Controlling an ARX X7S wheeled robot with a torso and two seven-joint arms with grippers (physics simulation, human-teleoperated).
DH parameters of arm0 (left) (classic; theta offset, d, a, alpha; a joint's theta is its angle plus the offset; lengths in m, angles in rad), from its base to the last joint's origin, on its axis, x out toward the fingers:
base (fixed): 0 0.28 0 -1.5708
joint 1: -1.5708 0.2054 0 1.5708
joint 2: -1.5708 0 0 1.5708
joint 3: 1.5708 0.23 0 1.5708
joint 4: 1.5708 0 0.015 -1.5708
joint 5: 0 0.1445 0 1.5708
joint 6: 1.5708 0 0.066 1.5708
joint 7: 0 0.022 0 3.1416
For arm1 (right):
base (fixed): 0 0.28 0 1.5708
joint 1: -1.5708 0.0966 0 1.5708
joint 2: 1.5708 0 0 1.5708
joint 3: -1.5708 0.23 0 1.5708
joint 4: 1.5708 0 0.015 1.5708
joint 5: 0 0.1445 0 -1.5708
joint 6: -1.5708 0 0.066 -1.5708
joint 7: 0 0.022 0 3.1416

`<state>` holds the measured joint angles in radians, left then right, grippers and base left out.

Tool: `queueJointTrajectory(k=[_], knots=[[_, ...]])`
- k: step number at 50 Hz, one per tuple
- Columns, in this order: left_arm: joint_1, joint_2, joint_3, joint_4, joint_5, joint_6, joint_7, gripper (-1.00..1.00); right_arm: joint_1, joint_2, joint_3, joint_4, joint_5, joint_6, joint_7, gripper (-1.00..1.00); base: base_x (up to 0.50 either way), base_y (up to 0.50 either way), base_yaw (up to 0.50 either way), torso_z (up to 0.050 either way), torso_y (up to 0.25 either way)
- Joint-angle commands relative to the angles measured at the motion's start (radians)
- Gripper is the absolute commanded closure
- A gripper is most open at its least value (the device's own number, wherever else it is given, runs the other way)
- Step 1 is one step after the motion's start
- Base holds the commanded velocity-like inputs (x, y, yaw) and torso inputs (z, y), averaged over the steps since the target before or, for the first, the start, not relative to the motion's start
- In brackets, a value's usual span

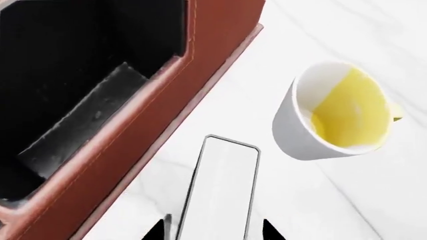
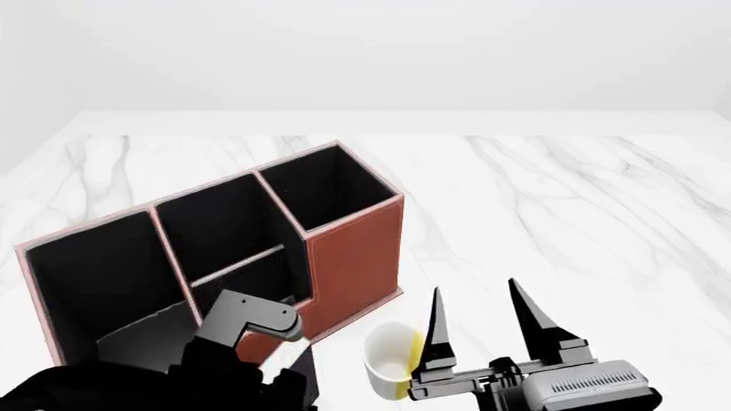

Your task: Pick up the book and place it in the right compartment of the caddy.

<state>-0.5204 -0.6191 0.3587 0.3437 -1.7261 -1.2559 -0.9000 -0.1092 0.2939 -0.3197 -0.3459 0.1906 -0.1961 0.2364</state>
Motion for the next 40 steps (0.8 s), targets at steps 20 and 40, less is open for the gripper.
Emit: queueJointTrajectory(k=[20,40], knots=[[0.018,-0.007,-0.004,0.036,0.120,0.023,0.093,1.00,0.001,-0.009,0.006,0.009,-0.015,-0.005,-0.010,-1.00,0.00,0.00,0.00,0.000,0.000],[-0.419,-0.195,-0.009,0.482,-0.546,0.142,-0.177,1.00,-0.001,-0.005,-0.010,0.014,-0.021,-0.012,-0.005,-1.00,0.00,0.00,0.00,0.000,0.001]])
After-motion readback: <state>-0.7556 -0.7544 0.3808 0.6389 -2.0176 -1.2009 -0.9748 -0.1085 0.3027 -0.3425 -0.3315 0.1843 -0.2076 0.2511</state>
